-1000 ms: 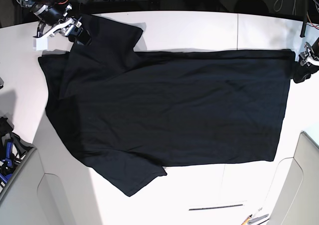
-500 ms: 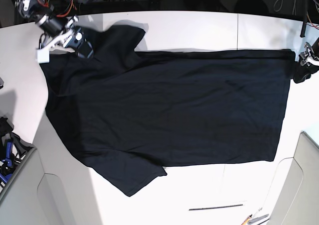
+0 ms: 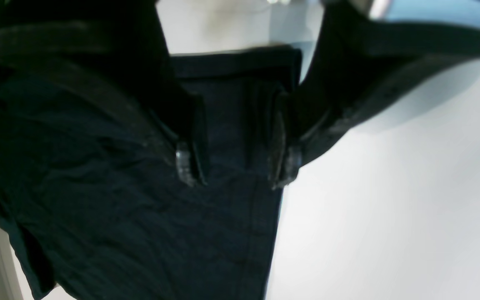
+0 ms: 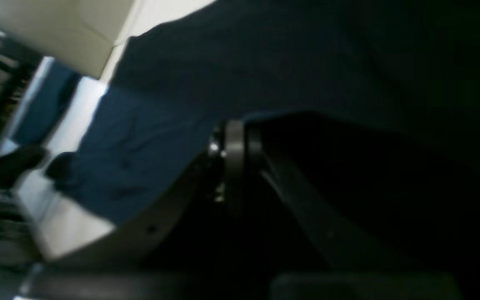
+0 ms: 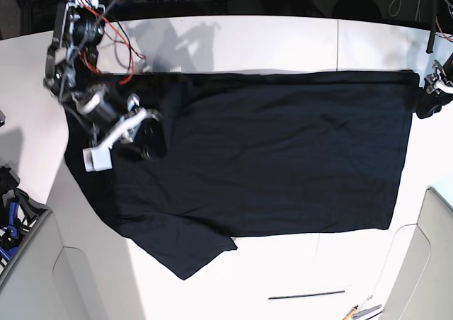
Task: Fold the T-shirt properly
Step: 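Drag the held shoulder with the right gripper to straighten the shirt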
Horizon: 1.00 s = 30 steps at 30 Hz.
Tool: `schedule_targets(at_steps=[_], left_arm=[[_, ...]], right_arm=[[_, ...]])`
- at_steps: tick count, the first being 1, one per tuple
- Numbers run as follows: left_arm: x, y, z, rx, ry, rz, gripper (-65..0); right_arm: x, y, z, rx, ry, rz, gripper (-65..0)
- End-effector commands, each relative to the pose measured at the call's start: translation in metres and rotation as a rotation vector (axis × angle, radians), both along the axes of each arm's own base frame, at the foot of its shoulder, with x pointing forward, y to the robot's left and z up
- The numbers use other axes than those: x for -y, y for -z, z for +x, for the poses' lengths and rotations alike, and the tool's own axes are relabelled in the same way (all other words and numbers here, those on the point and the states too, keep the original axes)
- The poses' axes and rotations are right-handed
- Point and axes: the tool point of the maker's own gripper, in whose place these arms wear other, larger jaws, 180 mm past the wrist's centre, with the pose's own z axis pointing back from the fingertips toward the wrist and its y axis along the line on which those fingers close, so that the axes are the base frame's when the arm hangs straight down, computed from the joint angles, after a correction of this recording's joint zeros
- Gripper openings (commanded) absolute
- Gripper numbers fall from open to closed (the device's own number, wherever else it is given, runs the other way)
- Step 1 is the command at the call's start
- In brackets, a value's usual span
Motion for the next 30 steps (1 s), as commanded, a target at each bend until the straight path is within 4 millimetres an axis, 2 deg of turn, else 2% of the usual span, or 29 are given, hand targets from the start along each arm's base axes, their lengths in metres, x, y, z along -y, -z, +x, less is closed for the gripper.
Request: schedule_targets(at_steps=[1,5,8,11,12,14,19,20,21,23,24,27,28,30], left_arm=[[-0.007,-0.018,0.008,0.05,0.006,0.023,-37.9],[-0.007,-0.018,0.008,0.049,0.006,0.023,-37.9],[-0.007,-0.018,0.008,0.049,0.006,0.023,-37.9],[-0.007,-0.018,0.008,0.049,0.006,0.023,-37.9],[-0.007,-0.018,0.008,0.049,0.006,0.023,-37.9],[-0.007,-0.018,0.008,0.05,0.006,0.022,-37.9],[-0.01,-0.022,0.011,0.078,-0.007,0.027,-37.9],[-0.012,-0.026,0.013,0.096,-0.015,0.032,-37.9],[-0.014,-0.029,0.015,0.109,-0.02,0.037,-37.9],[-0.014,-0.033,0.021,0.125,-0.019,0.04,-38.2],[-0.013,-0.034,0.022,0.124,-0.015,0.038,-40.8],[-0.007,-0.031,0.025,0.091,0.016,0.029,-60.5],[-0.006,-0.03,0.025,0.078,0.025,0.028,-65.0],[-0.004,-0.027,0.025,0.055,0.039,0.033,-65.0]], right_arm=[[-0.001,-0.021,0.015,0.082,0.001,-0.007,-65.0],[-0.001,-0.035,0.037,0.156,-0.003,-0.105,-65.0],[0.003,-0.042,0.046,0.19,0.016,-0.134,-64.3],[0.006,-0.04,0.048,0.184,0.027,-0.151,-43.0],[0.006,-0.04,0.048,0.182,0.026,-0.152,-38.7],[0.006,-0.04,0.048,0.181,0.025,-0.152,-36.4],[0.006,-0.037,0.046,0.168,0.019,-0.158,-36.6],[0.005,-0.036,0.046,0.161,0.015,-0.161,-38.4],[0.005,-0.035,0.045,0.156,0.012,-0.164,-42.1],[0.005,-0.033,0.043,0.136,0.0,-0.179,-55.4],[0.005,-0.032,0.041,0.126,-0.008,-0.188,-63.5],[0.005,-0.026,0.034,0.076,-0.04,-0.23,-65.0],[0.005,-0.026,0.032,0.066,-0.047,-0.24,-65.0],[0.008,-0.023,0.029,0.052,-0.053,-0.268,-65.0]])
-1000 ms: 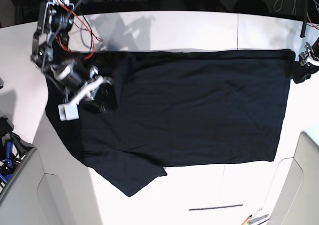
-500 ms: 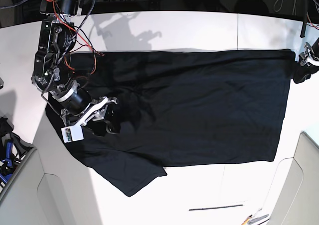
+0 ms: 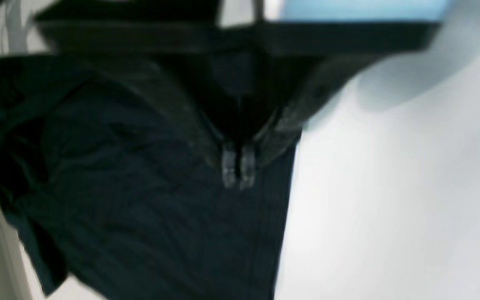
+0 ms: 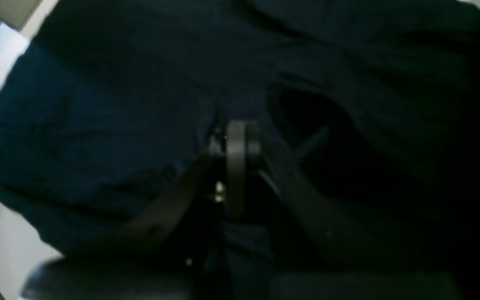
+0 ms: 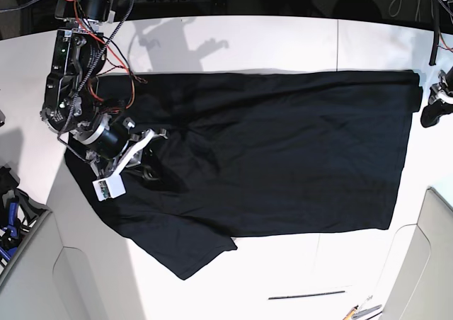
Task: Fold the T-shirt properly
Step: 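Drag the held shoulder with the right gripper to straighten the shirt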
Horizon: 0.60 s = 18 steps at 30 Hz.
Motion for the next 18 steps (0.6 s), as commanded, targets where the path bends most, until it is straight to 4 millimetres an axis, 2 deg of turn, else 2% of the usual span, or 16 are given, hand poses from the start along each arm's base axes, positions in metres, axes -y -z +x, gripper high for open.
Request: schedule_targets(at_steps=[1,8,13,15,18], left_arm=[[-0.007,-0.017,0.009,0.043,0.011,0.035,-65.0],[-0.004,0.018,0.002,-0.094,0.089,0.217,-65.0],[0.005,0.036,0.002,-0.138,0.16,0.325,-65.0],[0.007,0.039,0.002,-0.147,0.179,0.347,-65.0],[0.011,0.046,0.0,-0.166,0.198,0.362,-65.0]], right_arm=[[0.004,-0.015,0.007,0.055,0.001,-0.011,-65.0],[0.054,0.004,-0.013,0.046,0.112,-0.249,-65.0],[0.085,0.006,-0.041,0.043,0.229,-0.381,-65.0],[0.097,0.014,-0.054,0.011,0.283,-0.427,-65.0],[0.128,0.027,-0.071,-0.019,0.41,-0.53,-65.0]])
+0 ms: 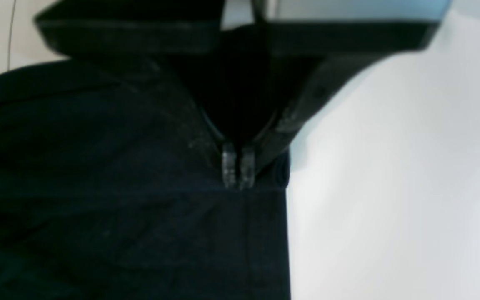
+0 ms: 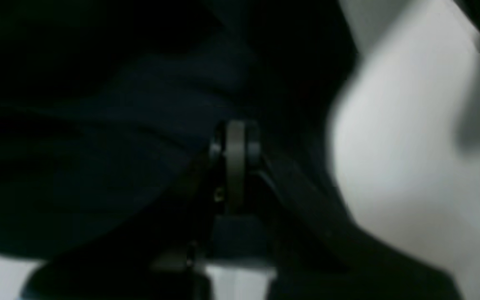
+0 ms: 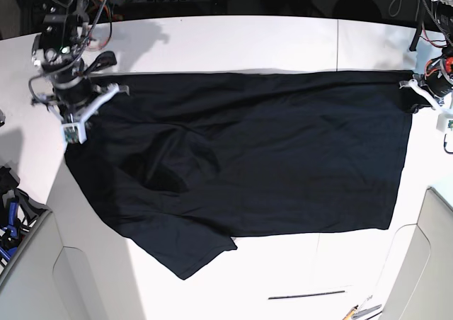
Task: Fold the T-shirt properly
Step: 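Drag the held shoulder with the right gripper to straighten the shirt, then slide the right gripper along the shirt's side toward the hem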
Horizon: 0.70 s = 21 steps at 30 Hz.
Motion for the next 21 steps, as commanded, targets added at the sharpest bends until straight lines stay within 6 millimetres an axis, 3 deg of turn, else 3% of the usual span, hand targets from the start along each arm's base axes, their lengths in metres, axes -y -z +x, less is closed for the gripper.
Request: schedule_targets(at_steps=[1,10,14,21], left_arm=[[-0.004,-0.007,0.004,0.009,0.019,0.032,-65.0],[0.009,0.016,-0.018,-0.094,0.078,0.049,-65.0],[0.009,0.024,-0.033,-0.133,0.079,0.048,-65.0],[0.004,0.029,-0.067,-0.154,0.011,-0.027,-65.0]], right_arm=[[0.01,-0.006,0.002,0.037,0.02,-0.041,-65.0],[0.018,0.072,-0.039,-0.203,0.061,-0.014,-65.0],[0.018,0.078,-0.052,-0.238,0.066,0.012,-65.0],[0.027,0.068,-0.087,-0.286,0.04,-0.024,-65.0]])
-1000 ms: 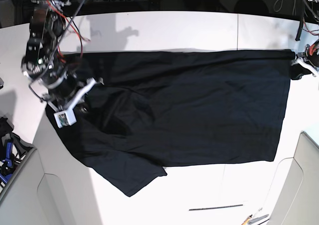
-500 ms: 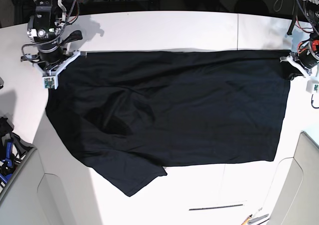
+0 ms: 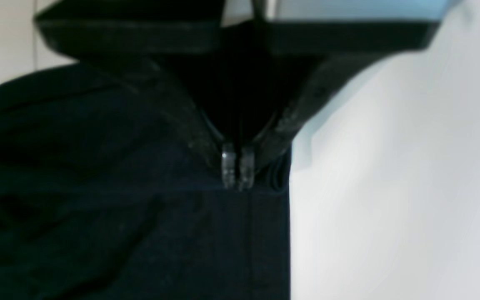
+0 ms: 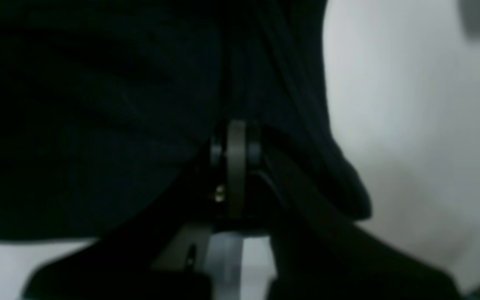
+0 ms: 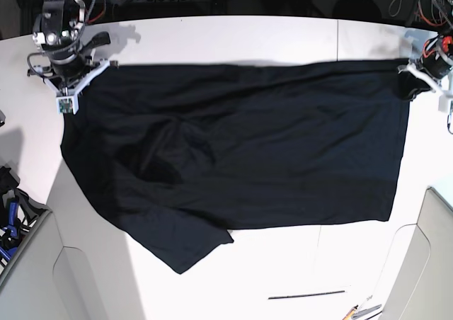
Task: Fold the T-shirt properly
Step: 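Slide the right gripper along the shirt's side toward the hem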
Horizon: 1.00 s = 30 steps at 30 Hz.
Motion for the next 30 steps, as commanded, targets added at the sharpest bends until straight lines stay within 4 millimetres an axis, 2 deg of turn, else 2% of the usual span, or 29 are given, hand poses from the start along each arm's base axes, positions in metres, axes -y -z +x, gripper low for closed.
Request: schedule_targets(at_steps=[1,4,8,15,18,22,26,30], left_arm=[[-0.013,0.008,-0.021,-0.098,-0.001,0.05,-65.0],[-0.023,0.004,-0.032,-0.102,-0.048,0.03,-65.0],[-0.024,0.005,-0.043,-0.137,-0.07,-0.002,-65.0],[-0.021,0.003,-0.042,-0.132,-0.075,-0.024,-65.0],[-0.019,0.0,-0.037,-0.108,-0.086,-0.053,-65.0],[-0.021,-0.008,-0.031,-0.066,-0.114,-0.086,-65.0],[-0.038,-0.026,-0.025,0.008,-0.183,-0.101,-65.0],[-0.06,-0.059,-0.016,0.141,-0.285,-0.163,-65.0]], right_arm=[[0.003,0.001,-0.014,-0.05,-0.002,-0.013,-65.0],[0.006,-0.006,-0.026,-0.067,-0.019,-0.035,-65.0],[0.013,-0.008,-0.039,-0.096,-0.036,-0.063,-65.0],[0.014,-0.008,-0.039,-0.102,-0.035,-0.059,-65.0],[0.012,-0.014,-0.034,-0.08,-0.041,-0.061,-65.0],[0.006,-0.035,-0.02,-0.014,-0.059,-0.067,-65.0],[0.0,-0.058,-0.006,0.061,-0.077,-0.072,-65.0],[-0.007,-0.081,0.009,0.148,-0.1,-0.076,-65.0]])
